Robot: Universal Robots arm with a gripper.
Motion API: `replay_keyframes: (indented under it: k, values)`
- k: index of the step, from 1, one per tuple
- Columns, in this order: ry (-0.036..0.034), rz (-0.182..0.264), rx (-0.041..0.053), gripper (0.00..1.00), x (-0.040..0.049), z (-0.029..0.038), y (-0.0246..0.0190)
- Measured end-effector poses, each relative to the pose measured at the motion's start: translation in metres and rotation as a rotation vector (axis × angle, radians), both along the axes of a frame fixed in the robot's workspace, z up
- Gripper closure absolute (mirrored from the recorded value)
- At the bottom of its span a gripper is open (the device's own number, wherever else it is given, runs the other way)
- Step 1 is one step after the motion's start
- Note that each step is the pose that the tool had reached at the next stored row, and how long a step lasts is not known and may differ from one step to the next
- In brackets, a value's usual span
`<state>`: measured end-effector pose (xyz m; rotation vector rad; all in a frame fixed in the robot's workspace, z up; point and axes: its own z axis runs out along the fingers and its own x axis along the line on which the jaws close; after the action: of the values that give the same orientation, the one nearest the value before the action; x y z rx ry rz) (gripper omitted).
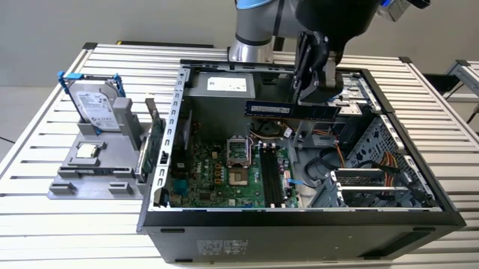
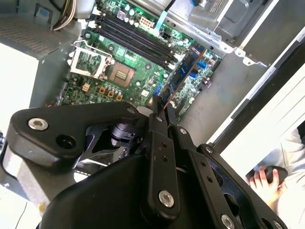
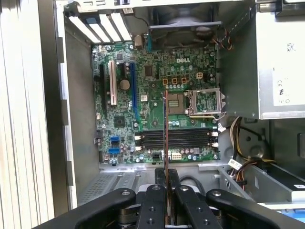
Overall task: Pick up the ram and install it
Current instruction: 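Pick up the ram and move it above insertion slot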
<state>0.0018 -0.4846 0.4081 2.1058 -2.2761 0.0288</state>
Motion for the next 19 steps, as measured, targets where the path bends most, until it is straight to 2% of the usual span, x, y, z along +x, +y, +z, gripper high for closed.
replay_keyframes:
  k: [8, 19]
  values:
    - [0.0000, -0.002, 0.0000, 1.00, 0.0089, 0.0000, 0.0000]
    - [0.0000, -0.005, -0.0001, 1.00, 0.0257, 0.0000, 0.0000]
